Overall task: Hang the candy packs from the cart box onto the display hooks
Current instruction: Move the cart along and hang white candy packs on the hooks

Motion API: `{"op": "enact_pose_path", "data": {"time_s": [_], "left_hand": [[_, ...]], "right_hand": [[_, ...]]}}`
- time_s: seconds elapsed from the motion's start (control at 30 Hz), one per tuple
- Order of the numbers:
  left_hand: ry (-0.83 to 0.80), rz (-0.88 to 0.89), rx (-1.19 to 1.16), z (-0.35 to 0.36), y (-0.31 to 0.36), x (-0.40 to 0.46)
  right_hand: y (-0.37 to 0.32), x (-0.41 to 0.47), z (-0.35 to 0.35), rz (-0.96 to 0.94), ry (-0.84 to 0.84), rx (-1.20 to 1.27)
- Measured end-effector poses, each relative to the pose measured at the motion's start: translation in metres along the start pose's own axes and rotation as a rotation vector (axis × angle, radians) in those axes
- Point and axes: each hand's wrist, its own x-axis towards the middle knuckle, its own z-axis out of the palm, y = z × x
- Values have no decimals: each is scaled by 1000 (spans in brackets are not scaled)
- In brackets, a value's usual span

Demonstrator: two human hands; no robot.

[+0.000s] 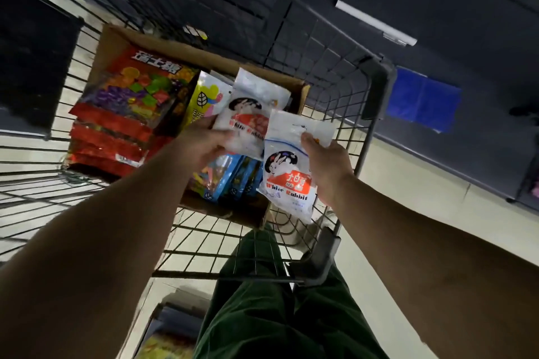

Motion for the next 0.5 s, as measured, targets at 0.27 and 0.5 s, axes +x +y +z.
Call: {"op": "enact_pose_path", "data": {"time_s": [0.27, 0.5], "left_hand": [[114, -143, 514, -31, -35, -7], [339, 148, 746, 5, -15, 8]], "right_hand": [[10, -2, 16, -39, -9, -38], [13, 3, 18, -2, -2, -4]]}}
